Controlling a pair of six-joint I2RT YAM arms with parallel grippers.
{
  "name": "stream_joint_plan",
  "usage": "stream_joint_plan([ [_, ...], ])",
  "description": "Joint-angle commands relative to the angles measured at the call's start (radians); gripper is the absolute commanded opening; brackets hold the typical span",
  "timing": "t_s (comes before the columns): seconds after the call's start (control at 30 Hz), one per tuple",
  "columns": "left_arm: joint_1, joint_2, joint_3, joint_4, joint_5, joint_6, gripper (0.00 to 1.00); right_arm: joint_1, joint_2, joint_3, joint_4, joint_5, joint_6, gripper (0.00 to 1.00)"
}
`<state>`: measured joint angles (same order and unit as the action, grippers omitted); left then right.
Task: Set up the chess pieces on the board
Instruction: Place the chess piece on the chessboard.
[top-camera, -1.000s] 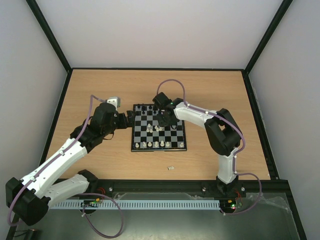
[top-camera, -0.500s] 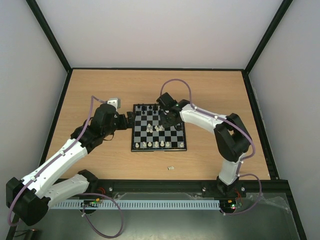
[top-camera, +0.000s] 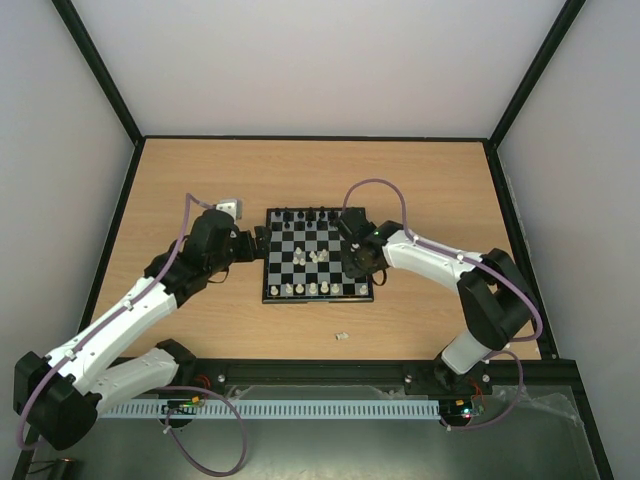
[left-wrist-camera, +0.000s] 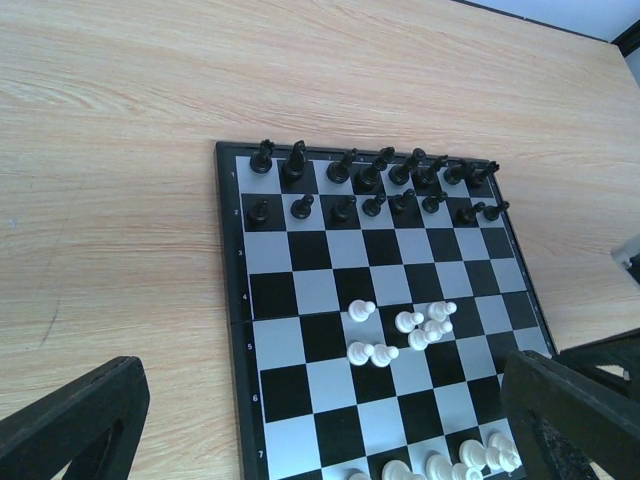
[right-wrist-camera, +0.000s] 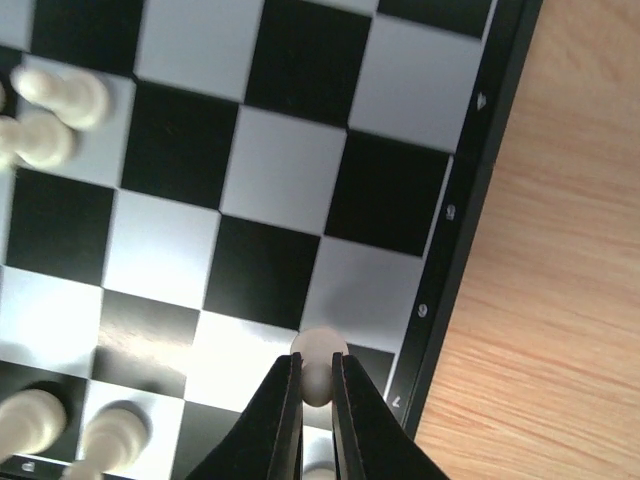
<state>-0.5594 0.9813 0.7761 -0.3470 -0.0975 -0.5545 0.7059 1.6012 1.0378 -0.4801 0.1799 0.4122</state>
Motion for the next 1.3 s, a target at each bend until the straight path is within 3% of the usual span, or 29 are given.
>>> stream_joint_plan([
  [0.0,0.000,0.004,-0.014,0.020,-0.005,-0.004,1.00,-0.005,-0.028,-0.048,-0.043,-0.001,0.035,0.08],
  [0.67,0.001,0.003,-0.020,0.022,-0.010,-0.005,1.00,-0.004,-0.056,-0.112,-0.026,-0.030,0.056,0.08],
  [0.87,0.000,0.014,-0.021,0.022,-0.008,-0.005,0.99,-0.004,-0.047,-0.107,-0.018,-0.032,0.052,0.19],
  [0.97,0.001,0.021,-0.026,0.028,-0.005,-0.008,0.99,-0.004,-0.038,-0.096,-0.016,-0.030,0.047,0.17],
  [1.17,-0.013,0.067,-0.022,0.036,0.019,-0.001,0.99,-0.003,-0.065,-0.045,-0.038,0.008,0.040,0.24],
  [1.27,-0.030,0.124,-0.013,0.044,0.027,0.005,1.00,-0.004,-0.092,-0.001,-0.044,0.027,0.033,0.38],
])
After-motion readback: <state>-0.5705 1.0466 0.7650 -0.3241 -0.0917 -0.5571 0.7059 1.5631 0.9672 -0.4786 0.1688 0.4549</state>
